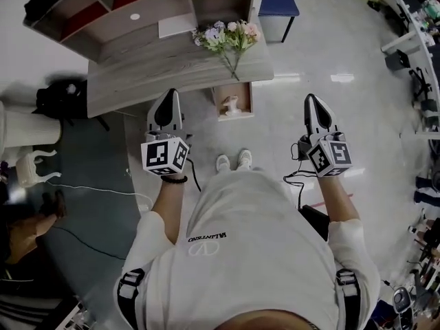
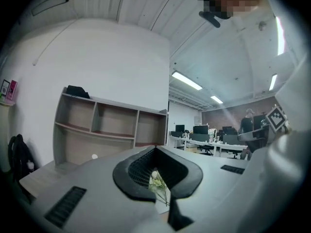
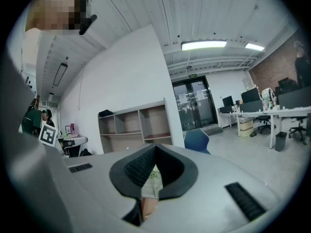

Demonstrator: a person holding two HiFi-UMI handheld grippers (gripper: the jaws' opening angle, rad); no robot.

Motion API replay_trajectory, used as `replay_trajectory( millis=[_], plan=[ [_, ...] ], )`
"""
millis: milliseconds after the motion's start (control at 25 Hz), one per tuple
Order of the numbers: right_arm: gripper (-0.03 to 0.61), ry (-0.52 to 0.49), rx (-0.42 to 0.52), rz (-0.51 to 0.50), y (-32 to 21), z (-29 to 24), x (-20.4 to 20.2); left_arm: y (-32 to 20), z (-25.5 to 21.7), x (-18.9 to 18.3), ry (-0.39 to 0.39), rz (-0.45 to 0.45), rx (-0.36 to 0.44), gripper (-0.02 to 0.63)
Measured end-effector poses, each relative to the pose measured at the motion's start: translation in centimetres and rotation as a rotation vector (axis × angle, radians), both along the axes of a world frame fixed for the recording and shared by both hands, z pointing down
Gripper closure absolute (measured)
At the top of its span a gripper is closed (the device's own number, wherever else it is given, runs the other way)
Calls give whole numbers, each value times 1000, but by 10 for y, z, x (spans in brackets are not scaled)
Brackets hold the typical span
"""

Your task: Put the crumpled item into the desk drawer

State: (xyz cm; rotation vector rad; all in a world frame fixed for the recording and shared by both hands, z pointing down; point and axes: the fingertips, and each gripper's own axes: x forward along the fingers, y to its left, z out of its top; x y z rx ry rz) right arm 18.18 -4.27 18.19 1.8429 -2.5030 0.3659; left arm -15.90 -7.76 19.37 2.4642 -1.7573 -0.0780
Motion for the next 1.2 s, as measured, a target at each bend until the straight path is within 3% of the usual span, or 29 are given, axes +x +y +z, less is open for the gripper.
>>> replay_trajectory(
  millis=[360,1200],
  plan=[
    [581,44,27,58,7,-16,22,10,-38,10,8,-24,88,612],
    [581,9,33,-14,-1,-17,-4,15,-30,5,-6,-37,56,612]
  ],
)
